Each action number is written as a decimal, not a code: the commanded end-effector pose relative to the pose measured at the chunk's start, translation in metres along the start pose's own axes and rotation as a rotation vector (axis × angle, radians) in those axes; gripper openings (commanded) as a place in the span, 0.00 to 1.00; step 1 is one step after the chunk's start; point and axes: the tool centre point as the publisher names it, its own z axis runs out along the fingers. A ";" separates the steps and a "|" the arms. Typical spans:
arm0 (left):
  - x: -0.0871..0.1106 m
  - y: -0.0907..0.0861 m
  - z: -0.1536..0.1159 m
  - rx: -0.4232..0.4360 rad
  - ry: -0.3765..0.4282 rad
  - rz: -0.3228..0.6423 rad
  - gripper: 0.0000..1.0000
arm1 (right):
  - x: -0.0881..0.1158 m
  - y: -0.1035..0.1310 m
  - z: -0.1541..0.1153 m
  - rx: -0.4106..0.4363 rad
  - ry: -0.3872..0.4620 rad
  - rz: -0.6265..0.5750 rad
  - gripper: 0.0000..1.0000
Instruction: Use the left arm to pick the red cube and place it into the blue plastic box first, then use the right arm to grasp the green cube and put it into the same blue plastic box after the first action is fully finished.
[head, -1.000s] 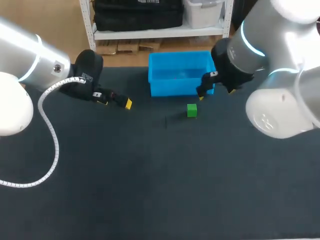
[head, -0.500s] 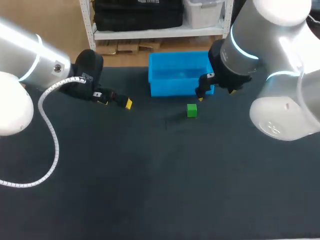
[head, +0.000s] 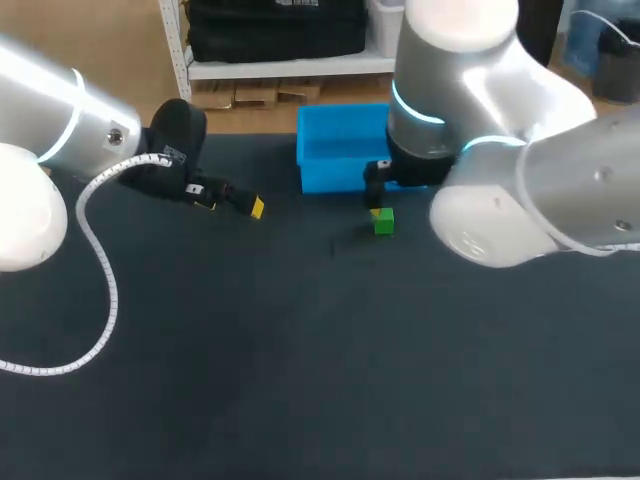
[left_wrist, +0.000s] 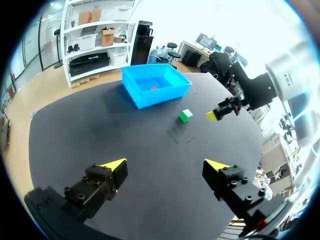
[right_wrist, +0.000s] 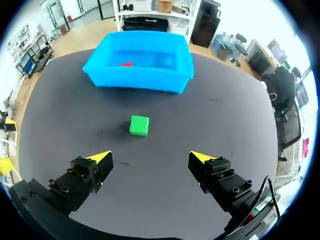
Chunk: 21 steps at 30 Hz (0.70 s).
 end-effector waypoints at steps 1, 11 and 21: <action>0.001 0.002 0.000 0.007 -0.004 0.003 1.00 | -0.010 0.010 0.016 0.003 0.009 0.002 1.00; 0.001 0.002 0.000 0.007 -0.004 0.003 1.00 | -0.021 0.028 0.044 0.012 0.031 -0.021 1.00; 0.001 0.002 0.000 0.007 -0.004 0.003 1.00 | -0.035 0.024 0.058 0.017 0.039 -0.019 1.00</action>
